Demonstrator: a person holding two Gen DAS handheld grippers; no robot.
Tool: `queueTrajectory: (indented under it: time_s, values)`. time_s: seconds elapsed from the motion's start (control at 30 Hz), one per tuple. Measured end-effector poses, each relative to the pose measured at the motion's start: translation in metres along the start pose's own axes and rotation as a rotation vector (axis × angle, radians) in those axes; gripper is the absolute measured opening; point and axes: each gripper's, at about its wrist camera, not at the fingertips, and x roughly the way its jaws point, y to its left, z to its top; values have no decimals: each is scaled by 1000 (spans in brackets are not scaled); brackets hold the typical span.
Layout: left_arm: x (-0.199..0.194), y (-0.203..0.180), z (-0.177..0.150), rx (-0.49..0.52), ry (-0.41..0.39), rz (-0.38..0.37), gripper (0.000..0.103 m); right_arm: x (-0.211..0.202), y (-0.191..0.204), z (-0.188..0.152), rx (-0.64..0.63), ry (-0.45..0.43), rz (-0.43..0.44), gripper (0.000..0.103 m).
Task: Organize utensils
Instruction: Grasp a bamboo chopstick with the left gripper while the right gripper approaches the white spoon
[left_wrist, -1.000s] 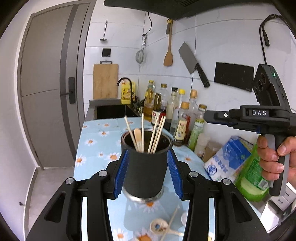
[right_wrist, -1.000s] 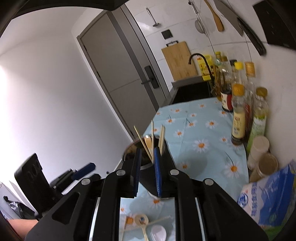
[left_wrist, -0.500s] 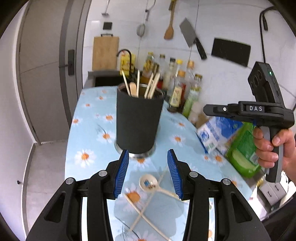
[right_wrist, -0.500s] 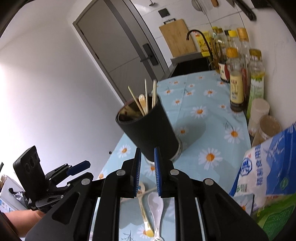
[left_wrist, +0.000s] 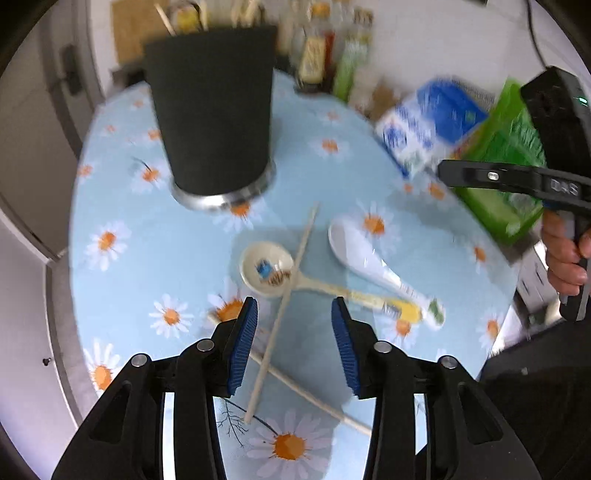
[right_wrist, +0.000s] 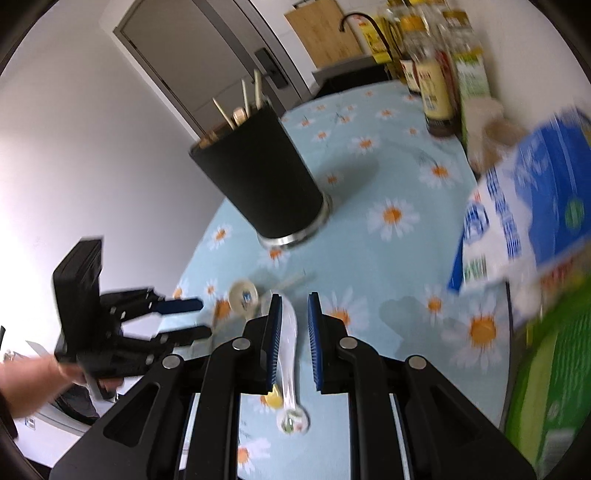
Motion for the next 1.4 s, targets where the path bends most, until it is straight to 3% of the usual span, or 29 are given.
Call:
queueTrajectory:
  time_s: [0.13,0.37,0.43,0.73,0.9,1.1,1.4]
  values:
    - [19,-4,10,86,145,-22,29,0,-6,-21,54,21,-2,16]
    - [44,2,25,105,320,-34,28,-4,-11,-48,116,3,-23,16]
    - [47,2,29,115,347,-27,27,-7,-15,-52,142,-9,-25,16]
    - [65,-13,40,170,472,9,4,-10,-22,-55,195,-29,-22,16]
    - [68,-21,49,170,464,22,3,-16,-23,-58,194,-38,-19,16]
    - [48,-23,68,98,364,46,3,-17,-27,-57,185,-27,-10,16]
    - [10,-29,60,-100,230,62,3,-2,-22,-34,70,32,79,16]
